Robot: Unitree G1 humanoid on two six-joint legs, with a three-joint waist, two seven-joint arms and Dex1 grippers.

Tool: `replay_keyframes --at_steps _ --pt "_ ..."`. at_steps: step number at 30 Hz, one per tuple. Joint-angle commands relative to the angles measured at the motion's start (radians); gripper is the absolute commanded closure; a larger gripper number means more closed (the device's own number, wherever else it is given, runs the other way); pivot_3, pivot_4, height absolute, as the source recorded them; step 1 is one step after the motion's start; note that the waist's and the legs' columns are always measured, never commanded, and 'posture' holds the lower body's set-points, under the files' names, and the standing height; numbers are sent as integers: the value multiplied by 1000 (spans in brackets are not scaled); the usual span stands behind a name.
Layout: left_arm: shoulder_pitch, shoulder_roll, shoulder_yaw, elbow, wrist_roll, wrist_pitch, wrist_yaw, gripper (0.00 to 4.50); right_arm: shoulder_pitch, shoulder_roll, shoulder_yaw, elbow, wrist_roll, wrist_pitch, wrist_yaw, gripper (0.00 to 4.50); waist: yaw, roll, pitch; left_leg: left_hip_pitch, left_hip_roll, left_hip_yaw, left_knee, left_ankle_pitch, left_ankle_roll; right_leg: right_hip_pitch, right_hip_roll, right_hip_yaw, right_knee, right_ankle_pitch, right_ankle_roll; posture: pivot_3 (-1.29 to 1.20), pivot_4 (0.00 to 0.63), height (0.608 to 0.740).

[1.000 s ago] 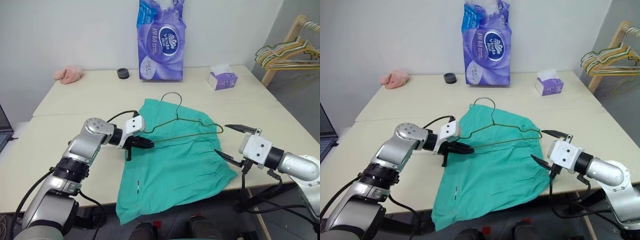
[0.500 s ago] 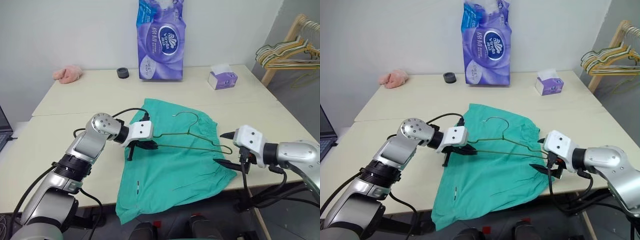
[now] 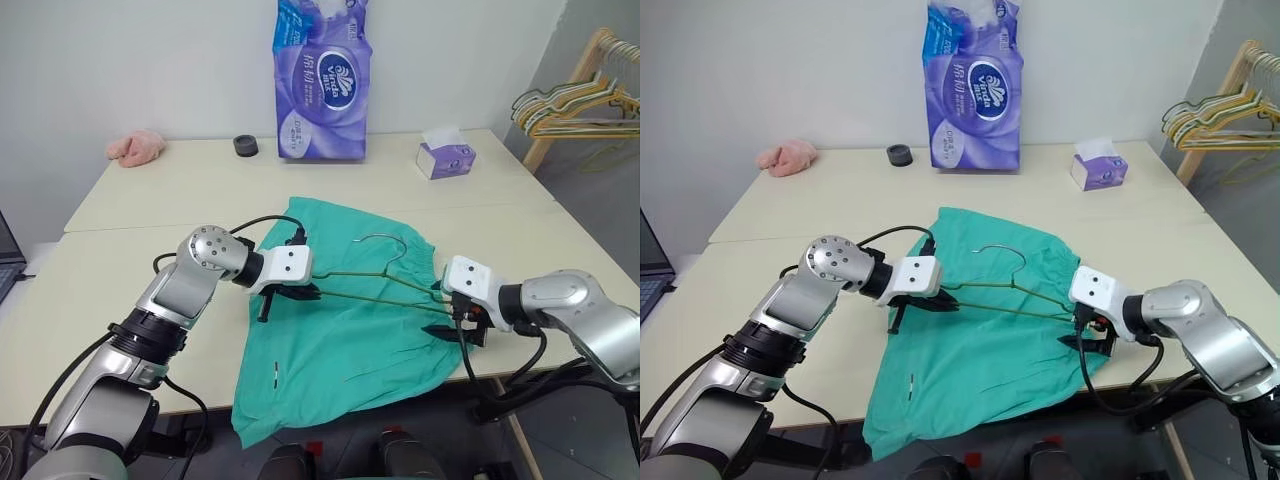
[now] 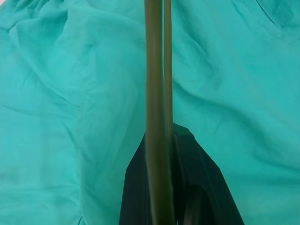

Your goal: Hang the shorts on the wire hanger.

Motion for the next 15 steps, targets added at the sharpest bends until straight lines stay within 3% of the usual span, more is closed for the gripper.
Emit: replay_keyframes --at_steps 1,9,10,15 --pt "-14 -2 1 -34 6 -14 11 4500 -27 -1 13 -10 -17 24 6 1557 0 0 0 0 0 0 0 0 0 0 0 0 0 0 0 -139 60 740" --pt "-14 -6 -2 -40 21 -17 19 4500 -40 32 36 -7 -38 65 -17 4280 0 0 0 0 0 0 0 0 0 0 0 0 0 0 0 -141 58 740" --pt "-15 -6 -3 -40 22 -17 19 4500 -40 33 37 -8 -39 68 -16 4444 0 0 0 0 0 0 0 0 0 0 0 0 0 0 0 -141 58 740" --pt "-13 -14 -6 -37 33 -27 35 4500 -41 34 37 -13 -38 78 -13 4444 0 0 0 0 0 0 0 0 0 0 -1 -1 0 0 0 -144 55 740"
